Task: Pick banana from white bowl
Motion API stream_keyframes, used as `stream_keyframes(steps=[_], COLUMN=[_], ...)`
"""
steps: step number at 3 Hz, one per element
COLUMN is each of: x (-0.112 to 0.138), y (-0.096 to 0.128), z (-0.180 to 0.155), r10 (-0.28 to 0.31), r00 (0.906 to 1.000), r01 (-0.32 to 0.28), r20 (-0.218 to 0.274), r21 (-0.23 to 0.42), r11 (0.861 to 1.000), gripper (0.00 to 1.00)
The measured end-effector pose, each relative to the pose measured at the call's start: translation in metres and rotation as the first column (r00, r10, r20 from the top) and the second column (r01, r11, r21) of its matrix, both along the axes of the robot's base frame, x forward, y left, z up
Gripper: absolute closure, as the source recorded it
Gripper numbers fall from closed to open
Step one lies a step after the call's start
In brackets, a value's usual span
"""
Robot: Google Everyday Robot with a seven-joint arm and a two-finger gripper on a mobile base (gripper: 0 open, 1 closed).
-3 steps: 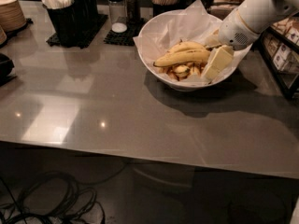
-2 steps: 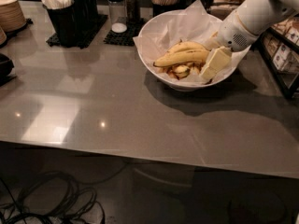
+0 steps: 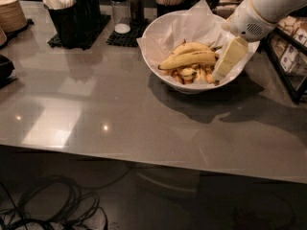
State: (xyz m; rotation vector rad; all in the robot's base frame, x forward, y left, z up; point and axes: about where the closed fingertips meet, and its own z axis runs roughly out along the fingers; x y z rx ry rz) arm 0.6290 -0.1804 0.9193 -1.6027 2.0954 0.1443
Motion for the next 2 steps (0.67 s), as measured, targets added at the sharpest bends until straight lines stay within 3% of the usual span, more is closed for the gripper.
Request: stream_keyframes(steps=[1, 2], x=[0.0015, 0.0017], y=[-0.0005, -0.0004], z=[0.0219, 0.0223], r10=[0.006, 0.006], r00=[0.9993, 0.9992], r01=[-0.005, -0.004], r20=[0.038, 0.039], r21=[-0.04, -0.041], r11=[0.999, 0.999], gripper=[0.0, 0.01])
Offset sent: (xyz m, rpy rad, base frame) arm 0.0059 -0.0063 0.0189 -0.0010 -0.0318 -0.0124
